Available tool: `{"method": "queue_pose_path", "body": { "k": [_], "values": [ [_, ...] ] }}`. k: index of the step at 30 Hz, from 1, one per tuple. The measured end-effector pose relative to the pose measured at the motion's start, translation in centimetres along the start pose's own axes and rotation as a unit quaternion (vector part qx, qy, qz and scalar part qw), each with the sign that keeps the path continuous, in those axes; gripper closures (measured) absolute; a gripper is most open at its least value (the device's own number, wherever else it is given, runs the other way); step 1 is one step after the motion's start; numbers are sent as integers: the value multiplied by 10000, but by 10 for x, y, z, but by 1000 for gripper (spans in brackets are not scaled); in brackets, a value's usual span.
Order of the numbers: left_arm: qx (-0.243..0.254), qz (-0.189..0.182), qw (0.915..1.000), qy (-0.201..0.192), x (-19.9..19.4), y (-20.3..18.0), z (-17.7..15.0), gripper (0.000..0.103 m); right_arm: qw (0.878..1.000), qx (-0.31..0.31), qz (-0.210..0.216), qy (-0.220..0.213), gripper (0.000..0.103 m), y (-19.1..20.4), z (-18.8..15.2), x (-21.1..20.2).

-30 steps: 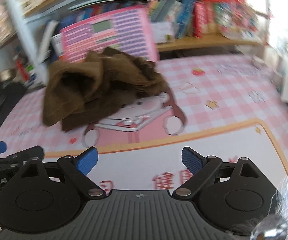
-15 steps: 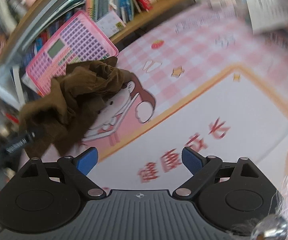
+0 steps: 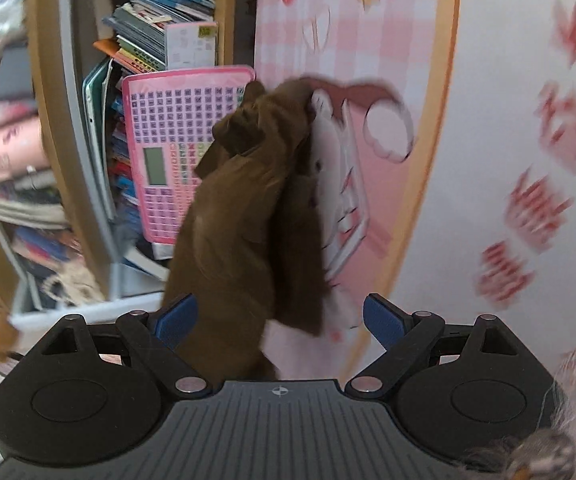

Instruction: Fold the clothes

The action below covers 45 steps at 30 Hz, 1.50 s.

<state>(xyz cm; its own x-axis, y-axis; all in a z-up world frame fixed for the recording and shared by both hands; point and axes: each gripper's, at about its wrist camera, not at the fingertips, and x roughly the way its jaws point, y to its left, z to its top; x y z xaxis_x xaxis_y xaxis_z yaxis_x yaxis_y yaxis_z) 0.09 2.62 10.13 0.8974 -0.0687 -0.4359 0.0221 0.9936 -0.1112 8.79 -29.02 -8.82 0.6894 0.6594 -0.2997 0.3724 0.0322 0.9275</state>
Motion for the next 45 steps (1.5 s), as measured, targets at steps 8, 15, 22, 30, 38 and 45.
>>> {"method": "queue_pose_path", "body": {
  "k": [8,15,22,30,38,45],
  "values": [
    [-197,292,9994,-39,-51,18,1,100,9960,717,468,-236,19,-10,12,37],
    [-467,991,9931,430,-57,57,-20,100,9946,737,411,-610,55,-11,31,47],
    [-513,1364,9856,863,-48,83,-44,100,9932,682,299,-896,63,-11,34,52],
    [-179,1236,9838,1287,-37,78,-56,96,9913,615,601,-998,98,-3,36,41],
    [-70,494,9828,1781,-9,55,-79,60,9706,-257,1340,-1981,99,72,87,-42],
    [-361,360,9821,1813,5,68,-83,60,9105,-2832,2319,-1924,100,248,80,-102]
  ]
}}
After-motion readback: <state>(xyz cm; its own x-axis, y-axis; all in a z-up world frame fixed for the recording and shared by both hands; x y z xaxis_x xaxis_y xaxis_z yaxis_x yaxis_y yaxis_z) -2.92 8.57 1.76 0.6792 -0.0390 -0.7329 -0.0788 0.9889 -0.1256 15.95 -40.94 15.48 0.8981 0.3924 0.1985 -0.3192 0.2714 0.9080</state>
